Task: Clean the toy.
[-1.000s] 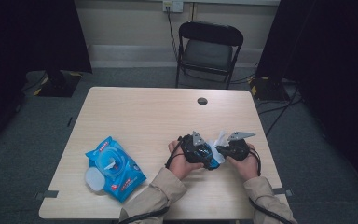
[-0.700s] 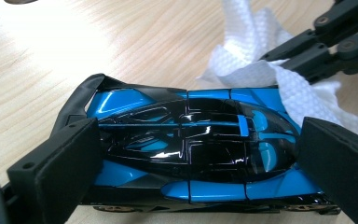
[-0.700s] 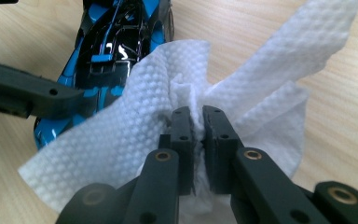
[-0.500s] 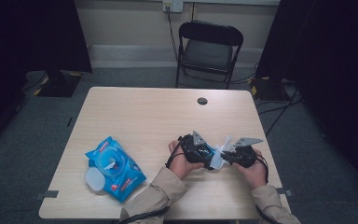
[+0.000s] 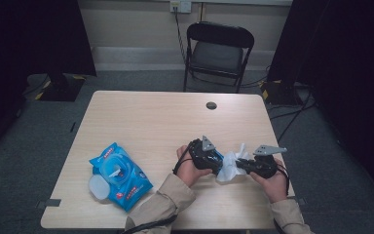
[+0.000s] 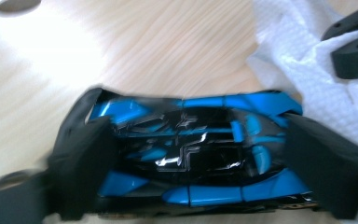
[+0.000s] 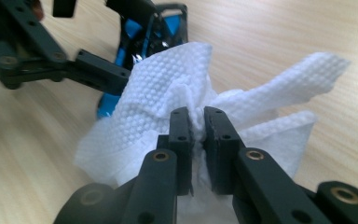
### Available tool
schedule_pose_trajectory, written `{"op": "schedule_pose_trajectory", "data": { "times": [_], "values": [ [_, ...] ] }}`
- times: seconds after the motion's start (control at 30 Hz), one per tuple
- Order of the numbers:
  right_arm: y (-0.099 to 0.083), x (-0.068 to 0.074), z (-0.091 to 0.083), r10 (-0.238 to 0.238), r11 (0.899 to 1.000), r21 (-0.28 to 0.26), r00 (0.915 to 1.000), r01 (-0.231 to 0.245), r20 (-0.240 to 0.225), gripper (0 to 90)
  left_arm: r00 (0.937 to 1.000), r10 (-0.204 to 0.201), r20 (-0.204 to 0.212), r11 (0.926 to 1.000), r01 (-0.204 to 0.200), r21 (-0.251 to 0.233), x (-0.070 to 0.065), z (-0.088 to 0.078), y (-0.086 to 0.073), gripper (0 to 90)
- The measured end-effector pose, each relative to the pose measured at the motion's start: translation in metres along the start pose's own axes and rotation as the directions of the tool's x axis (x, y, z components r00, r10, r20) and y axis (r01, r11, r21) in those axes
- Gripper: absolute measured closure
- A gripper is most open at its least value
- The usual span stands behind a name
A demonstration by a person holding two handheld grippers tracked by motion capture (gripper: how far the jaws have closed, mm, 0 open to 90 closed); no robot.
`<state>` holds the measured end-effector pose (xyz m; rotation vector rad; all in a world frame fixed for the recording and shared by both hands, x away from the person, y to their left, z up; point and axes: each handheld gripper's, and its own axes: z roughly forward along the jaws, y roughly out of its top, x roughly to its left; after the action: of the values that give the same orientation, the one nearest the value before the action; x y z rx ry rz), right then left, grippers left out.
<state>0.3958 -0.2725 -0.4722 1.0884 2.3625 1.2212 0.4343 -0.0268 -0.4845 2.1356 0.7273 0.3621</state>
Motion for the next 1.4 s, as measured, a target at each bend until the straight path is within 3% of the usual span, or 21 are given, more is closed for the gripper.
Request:
{"op": "schedule_pose_trajectory", "data": {
  "times": [0.23, 0.43, 0.63, 0.83, 1.17, 1.4],
  "values": [
    [0.006, 0.009, -0.008, -0.01, 1.0, -0.022, 0.9997, 0.01, -0.024, 83.4, 0.9976, -0.027, 0.063, 0.9994, 0.028, -0.017, 0.001, -0.012, 0.003, 18.7],
    [0.01, 0.016, -0.014, -0.007, 0.998, -0.057, 0.9981, 0.004, -0.061, 84.1, 0.9978, -0.036, 0.055, 0.9991, 0.037, -0.02, 0.015, -0.036, 0.001, 18.1],
    [0.02, 0.033, -0.005, -0.044, 0.998, -0.055, 0.9934, 0.039, -0.106, 84.6, 0.9985, -0.045, 0.031, 0.9976, 0.047, -0.051, 0.022, -0.057, -0.004, 18.6],
    [0.029, 0.058, 0.015, -0.112, 0.994, -0.037, 0.9789, 0.107, -0.171, 84.6, 0.9989, -0.045, 0.006, 0.9969, 0.046, -0.064, 0.025, -0.081, -0.008, 20.7],
    [0.036, 0.082, 0.055, -0.17, 0.984, 0.011, 0.9499, 0.179, -0.262, 83.9, 0.9946, -0.103, -0.012, 0.9923, 0.102, -0.071, 0.032, -0.1, -0.028, 23.0],
    [0.04, 0.088, 0.076, -0.195, 0.978, 0.018, 0.9355, 0.21, -0.294, 71.1, 0.991, -0.133, -0.013, 0.9896, 0.132, -0.056, 0.034, -0.106, -0.041, 27.2]
  ]
}}
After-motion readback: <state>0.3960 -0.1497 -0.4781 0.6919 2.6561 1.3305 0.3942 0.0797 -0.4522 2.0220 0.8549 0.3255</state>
